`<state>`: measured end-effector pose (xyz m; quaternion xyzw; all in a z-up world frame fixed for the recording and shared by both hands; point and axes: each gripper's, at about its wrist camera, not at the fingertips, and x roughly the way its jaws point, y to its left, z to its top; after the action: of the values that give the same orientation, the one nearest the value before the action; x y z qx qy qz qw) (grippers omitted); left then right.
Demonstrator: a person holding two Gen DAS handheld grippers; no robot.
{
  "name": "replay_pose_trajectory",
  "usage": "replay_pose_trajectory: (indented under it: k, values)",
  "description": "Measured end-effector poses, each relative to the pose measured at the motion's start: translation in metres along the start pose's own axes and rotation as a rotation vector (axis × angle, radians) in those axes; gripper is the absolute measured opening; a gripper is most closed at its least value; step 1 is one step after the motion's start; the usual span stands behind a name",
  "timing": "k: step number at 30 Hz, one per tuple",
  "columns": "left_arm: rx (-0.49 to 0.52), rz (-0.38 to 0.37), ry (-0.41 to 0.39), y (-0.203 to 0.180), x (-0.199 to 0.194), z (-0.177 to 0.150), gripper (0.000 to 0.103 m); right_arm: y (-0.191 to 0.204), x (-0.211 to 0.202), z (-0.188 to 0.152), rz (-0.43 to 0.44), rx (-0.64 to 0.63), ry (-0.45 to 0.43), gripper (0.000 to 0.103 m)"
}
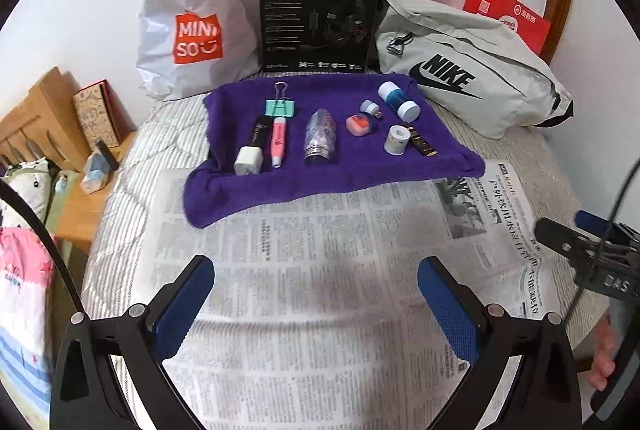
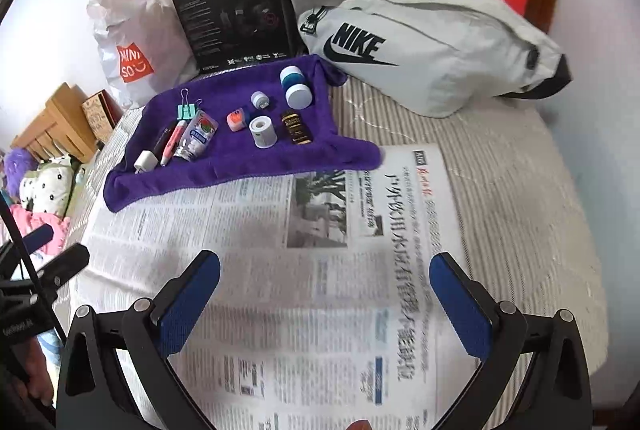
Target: Organize rigid objects
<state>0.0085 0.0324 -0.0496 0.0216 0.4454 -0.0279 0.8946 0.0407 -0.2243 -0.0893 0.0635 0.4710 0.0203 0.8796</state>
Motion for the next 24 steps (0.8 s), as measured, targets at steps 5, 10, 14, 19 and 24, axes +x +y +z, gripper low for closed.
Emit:
replay_pose_trajectory:
  k: [5, 10, 14, 19, 24]
  values:
    - [-0.01, 0.023, -0.006, 0.006, -0.008, -0.006, 0.103, 0.002, -0.022, -0.009, -0.016, -0.001, -0.041, 0.103]
    - [-0.029, 0.013, -0.006, 0.013, -0.011, -0.011, 0.103, 0.004, -0.033, -0.011, -0.041, -0.018, -0.062, 0.103]
    - [-0.024, 0.025, -0.008, 0.013, -0.014, -0.013, 0.103, 0.004, -0.033, -0.015, -0.043, -0.021, -0.053, 0.103]
    - [-0.017, 0.031, -0.006, 0.011, -0.015, -0.014, 0.103, 0.004, -0.03, -0.02, -0.039, -0.02, -0.039, 0.103]
    - [-0.009, 0.037, -0.001, 0.009, -0.015, -0.014, 0.103, 0.003, -0.031, -0.021, -0.036, -0.021, -0.041, 0.103]
